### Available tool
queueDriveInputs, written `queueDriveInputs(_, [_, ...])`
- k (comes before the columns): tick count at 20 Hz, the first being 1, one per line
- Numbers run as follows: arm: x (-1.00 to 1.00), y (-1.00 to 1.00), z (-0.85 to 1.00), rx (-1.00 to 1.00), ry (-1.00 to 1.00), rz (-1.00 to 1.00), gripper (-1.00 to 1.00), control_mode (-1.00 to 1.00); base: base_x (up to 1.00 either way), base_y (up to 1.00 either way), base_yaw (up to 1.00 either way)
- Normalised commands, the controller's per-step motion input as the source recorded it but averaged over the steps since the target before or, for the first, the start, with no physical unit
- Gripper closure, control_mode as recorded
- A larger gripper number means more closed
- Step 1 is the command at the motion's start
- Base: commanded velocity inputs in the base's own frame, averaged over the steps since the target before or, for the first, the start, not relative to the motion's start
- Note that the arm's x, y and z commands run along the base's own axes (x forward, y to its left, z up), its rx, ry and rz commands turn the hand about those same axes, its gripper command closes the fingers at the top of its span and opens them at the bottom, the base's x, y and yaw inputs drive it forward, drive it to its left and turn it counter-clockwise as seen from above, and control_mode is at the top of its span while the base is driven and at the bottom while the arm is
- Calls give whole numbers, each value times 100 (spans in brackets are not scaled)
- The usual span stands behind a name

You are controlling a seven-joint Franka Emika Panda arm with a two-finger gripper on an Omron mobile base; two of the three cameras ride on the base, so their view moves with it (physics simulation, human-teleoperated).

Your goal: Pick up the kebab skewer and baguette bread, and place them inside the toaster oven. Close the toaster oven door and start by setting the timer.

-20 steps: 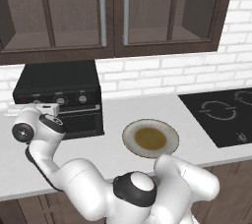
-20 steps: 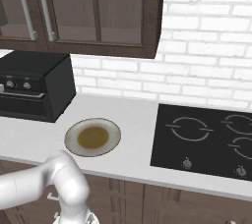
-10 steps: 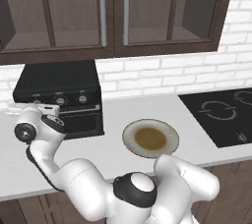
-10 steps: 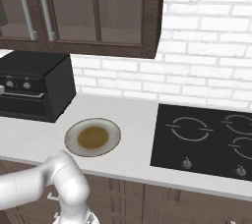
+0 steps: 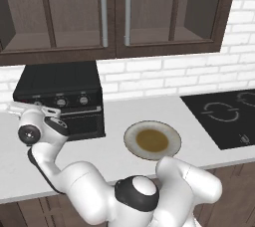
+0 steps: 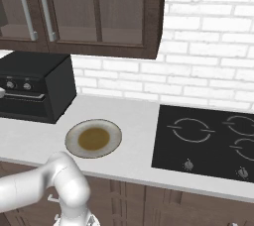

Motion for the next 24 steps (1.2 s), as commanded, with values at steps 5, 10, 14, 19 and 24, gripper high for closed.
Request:
queueDriveInputs(5, [0, 0, -4, 16, 0, 0, 100, -100, 0, 0, 0])
queueDriveInputs(10, [0, 0, -4, 14, 0, 0, 100, -100, 0, 0, 0])
queueDriveInputs(14, [0, 0, -1, 14, 0, 0, 100, -100, 0, 0, 0])
queueDriveInputs(19, [0, 0, -2, 16, 0, 0, 100, -100, 0, 0, 0])
queueDriveInputs(24, [0, 0, -3, 17, 0, 0, 100, -100, 0, 0, 0])
